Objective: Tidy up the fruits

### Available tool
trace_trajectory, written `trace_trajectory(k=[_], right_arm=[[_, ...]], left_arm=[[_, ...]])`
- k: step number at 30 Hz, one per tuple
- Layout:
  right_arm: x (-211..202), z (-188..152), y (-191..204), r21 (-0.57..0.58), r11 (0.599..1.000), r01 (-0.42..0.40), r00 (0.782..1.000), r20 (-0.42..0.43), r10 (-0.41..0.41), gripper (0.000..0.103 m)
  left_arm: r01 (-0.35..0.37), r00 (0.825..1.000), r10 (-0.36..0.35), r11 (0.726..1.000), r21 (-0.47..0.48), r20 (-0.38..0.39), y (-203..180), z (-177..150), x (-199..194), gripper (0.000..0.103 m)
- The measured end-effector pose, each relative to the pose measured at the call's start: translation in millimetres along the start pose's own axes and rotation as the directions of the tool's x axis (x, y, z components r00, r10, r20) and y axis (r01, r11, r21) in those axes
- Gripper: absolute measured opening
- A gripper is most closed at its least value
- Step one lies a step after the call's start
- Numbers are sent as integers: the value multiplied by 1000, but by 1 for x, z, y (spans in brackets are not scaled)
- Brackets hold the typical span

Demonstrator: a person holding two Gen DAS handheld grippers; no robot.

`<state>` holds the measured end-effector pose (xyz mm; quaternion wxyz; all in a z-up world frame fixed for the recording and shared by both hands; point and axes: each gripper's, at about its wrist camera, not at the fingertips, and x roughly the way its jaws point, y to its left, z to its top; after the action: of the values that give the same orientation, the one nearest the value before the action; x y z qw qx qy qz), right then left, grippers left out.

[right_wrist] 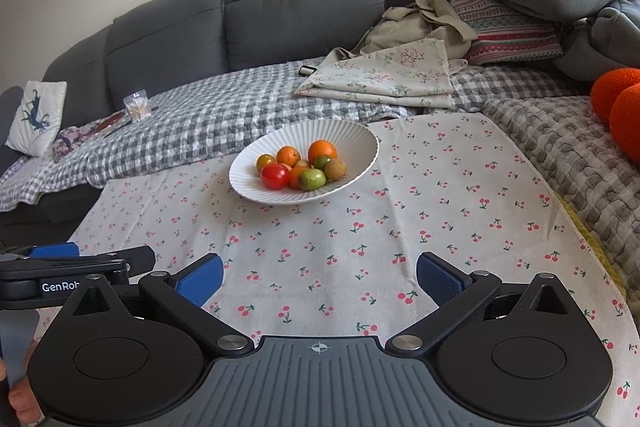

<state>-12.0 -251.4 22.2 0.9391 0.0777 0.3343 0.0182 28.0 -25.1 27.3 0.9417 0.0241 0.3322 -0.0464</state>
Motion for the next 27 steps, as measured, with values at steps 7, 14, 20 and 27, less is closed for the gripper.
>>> trace_trajectory(k=[7, 14, 20, 27], right_arm=[[0, -1, 0, -11, 1000, 7, 1000, -1, -7, 103], [1, -2, 2, -19, 1000, 12, 1000, -7, -12, 103], [3, -3, 2, -24, 1000, 20, 1000, -14, -20, 103], [3, -3, 5, -38, 999, 23, 1000, -12, -24, 103]], left_arm=[[20, 1000, -20, 1000, -21, -8, 1, 0, 1, 102], [23, 1000, -24, 1000, -16, -11, 0, -2, 2, 102], [17, 1000, -17, 999, -28, -3, 0, -2, 1, 102], [27, 1000, -27, 999, -20, -2, -1, -2, 1, 102]])
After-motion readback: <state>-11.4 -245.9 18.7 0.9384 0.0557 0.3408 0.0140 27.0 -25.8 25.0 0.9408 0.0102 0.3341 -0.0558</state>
